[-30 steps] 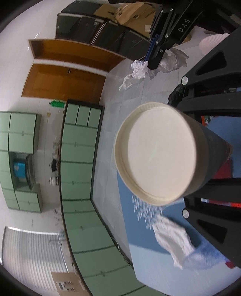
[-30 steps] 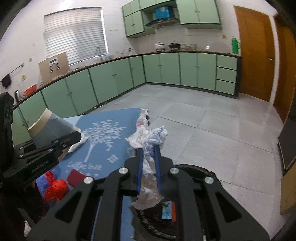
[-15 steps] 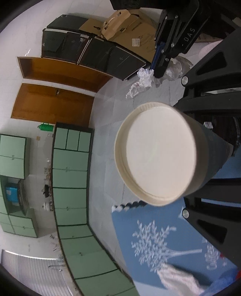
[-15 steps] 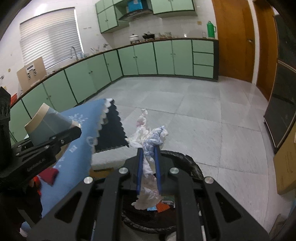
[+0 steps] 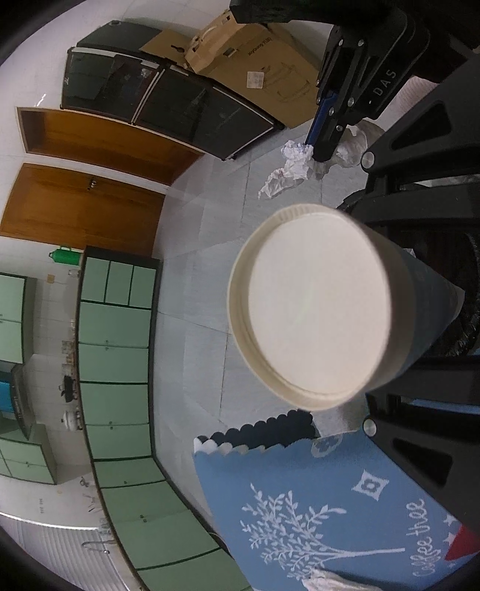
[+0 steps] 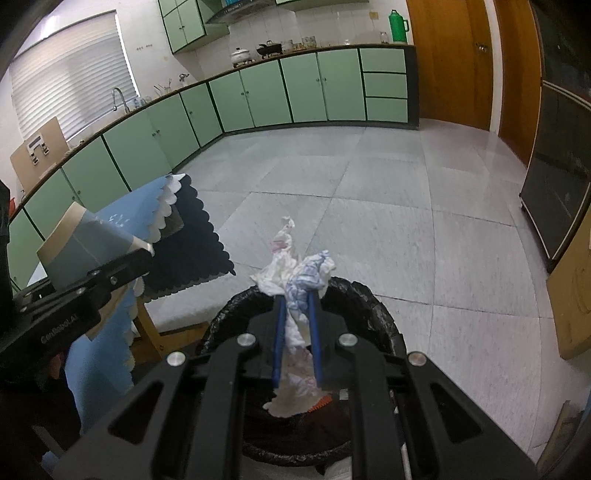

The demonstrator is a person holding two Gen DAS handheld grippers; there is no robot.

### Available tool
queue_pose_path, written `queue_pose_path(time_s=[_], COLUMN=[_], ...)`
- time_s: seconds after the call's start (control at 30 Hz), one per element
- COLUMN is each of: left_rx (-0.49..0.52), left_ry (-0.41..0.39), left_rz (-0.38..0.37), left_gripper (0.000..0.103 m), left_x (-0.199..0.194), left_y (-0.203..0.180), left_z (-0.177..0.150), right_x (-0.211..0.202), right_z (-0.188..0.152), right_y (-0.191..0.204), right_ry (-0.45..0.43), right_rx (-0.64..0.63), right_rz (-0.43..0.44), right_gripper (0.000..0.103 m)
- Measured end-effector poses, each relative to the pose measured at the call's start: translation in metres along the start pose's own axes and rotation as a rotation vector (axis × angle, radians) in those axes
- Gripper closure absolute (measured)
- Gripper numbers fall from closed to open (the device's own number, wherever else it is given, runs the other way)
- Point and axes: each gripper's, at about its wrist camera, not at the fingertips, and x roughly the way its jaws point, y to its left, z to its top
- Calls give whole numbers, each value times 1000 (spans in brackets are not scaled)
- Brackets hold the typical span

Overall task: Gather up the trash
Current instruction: 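Open both grippers to drop the cup and tissue into the bin, then move both tools back over the table toward the red items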

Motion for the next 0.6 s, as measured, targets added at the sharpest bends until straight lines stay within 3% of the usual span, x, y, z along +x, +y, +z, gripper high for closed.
queue_pose_path(time_s=[0.17, 0.3, 0.4, 0.53, 0.6], left_rx=[-26, -42, -52, -57, -60], left_ry=[31, 27, 14, -8, -25], left_rz=[-16, -23, -31, -29, -19], left_gripper=[68, 51, 40, 39, 38], left_x=[9, 8, 4, -4, -10], left_y=[0, 5, 6, 9, 12], left_z=[2, 3, 4, 7, 8], right_x=[4, 5, 4, 1, -1], right_z=[-2, 0, -1, -2, -2], right_y=[-3, -5, -8, -8, -8], right_ry=[5, 7, 3, -8, -13], right_rx=[1, 12, 28, 25, 27], right_rz=[-10, -24, -35, -45, -47], right_gripper=[83, 71, 53, 33, 30])
